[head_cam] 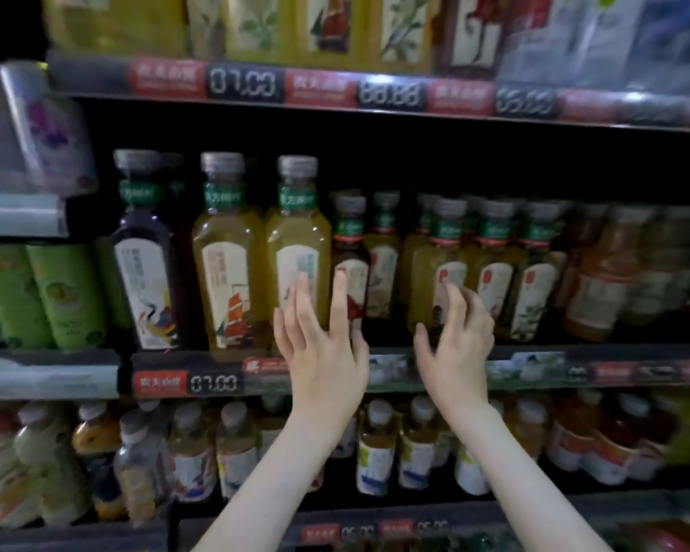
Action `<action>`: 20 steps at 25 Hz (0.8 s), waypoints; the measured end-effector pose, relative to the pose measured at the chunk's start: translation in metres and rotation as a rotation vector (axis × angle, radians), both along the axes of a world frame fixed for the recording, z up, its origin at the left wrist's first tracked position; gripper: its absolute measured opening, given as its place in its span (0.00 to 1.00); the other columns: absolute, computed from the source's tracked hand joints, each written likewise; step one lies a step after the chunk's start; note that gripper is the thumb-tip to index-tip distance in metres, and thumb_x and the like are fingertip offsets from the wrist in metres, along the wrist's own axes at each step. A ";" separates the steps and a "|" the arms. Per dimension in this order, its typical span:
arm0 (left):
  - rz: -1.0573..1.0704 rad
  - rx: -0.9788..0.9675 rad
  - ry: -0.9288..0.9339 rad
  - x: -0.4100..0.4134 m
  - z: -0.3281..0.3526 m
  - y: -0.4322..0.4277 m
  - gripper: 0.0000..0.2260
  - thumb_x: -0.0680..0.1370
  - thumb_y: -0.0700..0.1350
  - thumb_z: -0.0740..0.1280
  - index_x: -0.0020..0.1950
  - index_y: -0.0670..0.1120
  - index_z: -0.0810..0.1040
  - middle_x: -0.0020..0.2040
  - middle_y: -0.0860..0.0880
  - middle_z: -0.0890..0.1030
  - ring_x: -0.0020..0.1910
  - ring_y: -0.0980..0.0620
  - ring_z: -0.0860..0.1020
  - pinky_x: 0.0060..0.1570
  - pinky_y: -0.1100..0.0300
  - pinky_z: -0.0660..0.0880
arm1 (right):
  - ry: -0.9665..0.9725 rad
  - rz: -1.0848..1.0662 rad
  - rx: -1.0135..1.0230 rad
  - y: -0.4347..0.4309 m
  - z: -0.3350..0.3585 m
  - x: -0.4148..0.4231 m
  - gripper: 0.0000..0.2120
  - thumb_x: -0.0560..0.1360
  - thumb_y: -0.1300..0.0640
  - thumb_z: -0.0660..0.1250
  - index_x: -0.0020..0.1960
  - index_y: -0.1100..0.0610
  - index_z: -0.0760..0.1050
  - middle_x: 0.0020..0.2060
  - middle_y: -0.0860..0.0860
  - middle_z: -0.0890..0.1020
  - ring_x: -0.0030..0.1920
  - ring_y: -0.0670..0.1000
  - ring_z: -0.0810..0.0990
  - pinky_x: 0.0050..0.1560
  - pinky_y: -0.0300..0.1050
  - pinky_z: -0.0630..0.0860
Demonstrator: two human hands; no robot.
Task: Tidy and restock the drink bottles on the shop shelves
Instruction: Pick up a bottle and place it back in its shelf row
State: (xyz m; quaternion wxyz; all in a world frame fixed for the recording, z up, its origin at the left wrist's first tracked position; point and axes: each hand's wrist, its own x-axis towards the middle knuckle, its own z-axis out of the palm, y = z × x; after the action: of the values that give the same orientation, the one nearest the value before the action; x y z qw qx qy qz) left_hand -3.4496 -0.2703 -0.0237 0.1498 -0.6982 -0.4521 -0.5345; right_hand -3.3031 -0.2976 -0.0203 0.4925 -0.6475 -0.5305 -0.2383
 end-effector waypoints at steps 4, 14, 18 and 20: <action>-0.156 0.046 0.052 0.073 0.010 -0.014 0.33 0.73 0.45 0.70 0.75 0.47 0.60 0.73 0.38 0.56 0.71 0.39 0.58 0.69 0.40 0.55 | -0.004 -0.075 -0.022 -0.020 0.007 0.073 0.30 0.74 0.60 0.69 0.71 0.54 0.60 0.67 0.63 0.66 0.65 0.61 0.63 0.63 0.62 0.67; -0.300 -0.030 0.121 0.311 0.019 -0.058 0.31 0.72 0.40 0.71 0.74 0.47 0.63 0.71 0.34 0.64 0.67 0.33 0.66 0.62 0.40 0.68 | 0.050 -0.194 -0.088 -0.073 0.013 0.321 0.31 0.76 0.58 0.67 0.75 0.56 0.57 0.69 0.62 0.64 0.69 0.62 0.62 0.65 0.60 0.64; -0.297 -0.038 0.132 0.398 0.020 -0.072 0.32 0.71 0.39 0.72 0.73 0.47 0.65 0.70 0.33 0.64 0.66 0.32 0.67 0.60 0.41 0.70 | 0.083 -0.304 -0.091 -0.086 0.015 0.416 0.35 0.75 0.57 0.68 0.76 0.56 0.53 0.71 0.64 0.61 0.69 0.64 0.61 0.64 0.61 0.64; -0.309 -0.042 0.141 0.432 0.023 -0.078 0.32 0.71 0.39 0.72 0.73 0.47 0.66 0.70 0.33 0.64 0.65 0.33 0.68 0.60 0.42 0.70 | 0.138 -0.319 -0.077 -0.089 0.022 0.452 0.37 0.74 0.57 0.69 0.76 0.57 0.52 0.70 0.64 0.62 0.69 0.65 0.61 0.64 0.62 0.65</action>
State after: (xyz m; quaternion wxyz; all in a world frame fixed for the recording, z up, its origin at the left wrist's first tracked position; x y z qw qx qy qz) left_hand -3.0175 -0.3483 -0.0009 0.0822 -0.7982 -0.3387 -0.4913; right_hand -2.8511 -0.3865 0.0021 0.4584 -0.7568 -0.3946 -0.2478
